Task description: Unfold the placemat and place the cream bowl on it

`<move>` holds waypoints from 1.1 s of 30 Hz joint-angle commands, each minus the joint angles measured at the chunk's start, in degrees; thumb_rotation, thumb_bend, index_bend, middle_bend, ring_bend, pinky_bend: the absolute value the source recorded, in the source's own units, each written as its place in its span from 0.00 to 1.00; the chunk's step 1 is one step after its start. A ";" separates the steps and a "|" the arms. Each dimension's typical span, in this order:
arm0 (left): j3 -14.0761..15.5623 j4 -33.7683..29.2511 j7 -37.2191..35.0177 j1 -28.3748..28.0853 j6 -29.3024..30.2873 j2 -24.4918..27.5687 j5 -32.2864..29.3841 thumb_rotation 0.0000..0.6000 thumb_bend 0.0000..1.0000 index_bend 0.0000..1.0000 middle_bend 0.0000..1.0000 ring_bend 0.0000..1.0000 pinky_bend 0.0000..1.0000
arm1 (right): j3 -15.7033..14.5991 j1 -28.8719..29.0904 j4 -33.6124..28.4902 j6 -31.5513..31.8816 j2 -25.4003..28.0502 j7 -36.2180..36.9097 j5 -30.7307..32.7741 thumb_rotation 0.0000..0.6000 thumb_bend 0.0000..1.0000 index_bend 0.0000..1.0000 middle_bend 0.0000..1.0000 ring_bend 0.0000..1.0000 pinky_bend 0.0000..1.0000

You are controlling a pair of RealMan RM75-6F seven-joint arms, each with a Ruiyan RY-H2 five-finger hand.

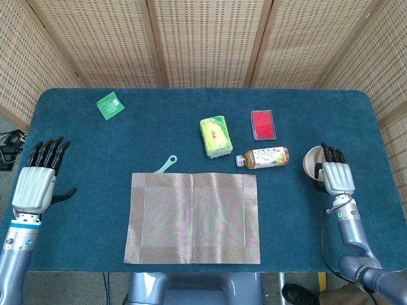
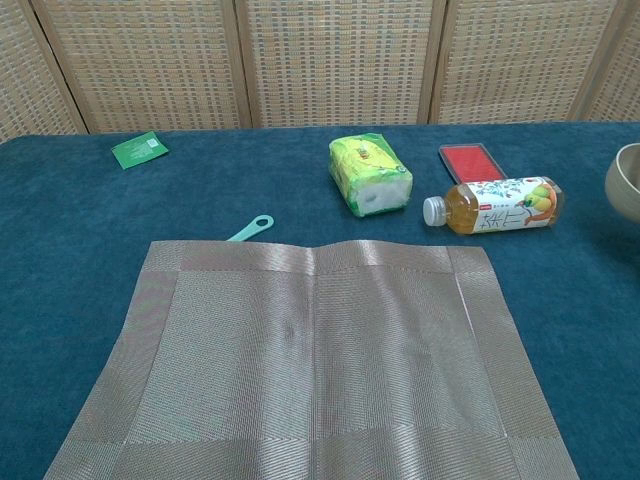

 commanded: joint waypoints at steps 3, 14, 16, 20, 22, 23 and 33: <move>0.06 -0.08 -0.46 0.03 -0.35 0.17 0.24 1.00 0.00 0.00 0.00 0.00 0.00 | -2.62 -0.45 -16.12 5.54 9.36 0.15 -10.59 1.00 0.62 0.73 0.00 0.00 0.00; 0.22 -0.40 -1.27 0.10 -1.19 0.64 0.57 1.00 0.00 0.00 0.00 0.00 0.00 | -6.18 7.19 -34.42 0.38 19.03 -8.28 -26.37 1.00 0.62 0.73 0.00 0.00 0.00; 0.26 -0.57 -1.57 0.02 -1.75 0.85 0.30 1.00 0.00 0.00 0.00 0.00 0.00 | -5.75 9.61 -36.35 -2.31 19.22 -9.96 -27.51 1.00 0.62 0.73 0.00 0.00 0.00; 0.15 -0.67 -1.94 -0.08 -2.22 1.10 0.12 1.00 0.00 0.00 0.00 0.00 0.00 | -4.63 14.54 -38.82 -8.97 18.53 -13.22 -27.47 1.00 0.62 0.73 0.00 0.00 0.00; 0.22 -0.72 -2.04 -0.07 -2.31 1.16 0.27 1.00 0.00 0.00 0.00 0.00 0.00 | -4.09 16.95 -39.14 -12.37 17.36 -14.64 -26.82 1.00 0.62 0.72 0.00 0.00 0.00; 0.25 -0.72 -2.08 -0.08 -2.37 1.19 0.32 1.00 0.00 0.00 0.00 0.00 0.00 | -3.83 17.90 -39.10 -13.69 16.73 -15.18 -26.43 1.00 0.62 0.72 0.00 0.00 0.00; -0.17 -0.20 -2.27 -0.27 -3.12 1.13 -0.73 1.00 0.00 0.00 0.00 0.00 0.00 | -2.09 26.05 -35.61 -24.22 7.06 -21.15 -19.77 1.00 0.62 0.72 0.00 0.00 0.00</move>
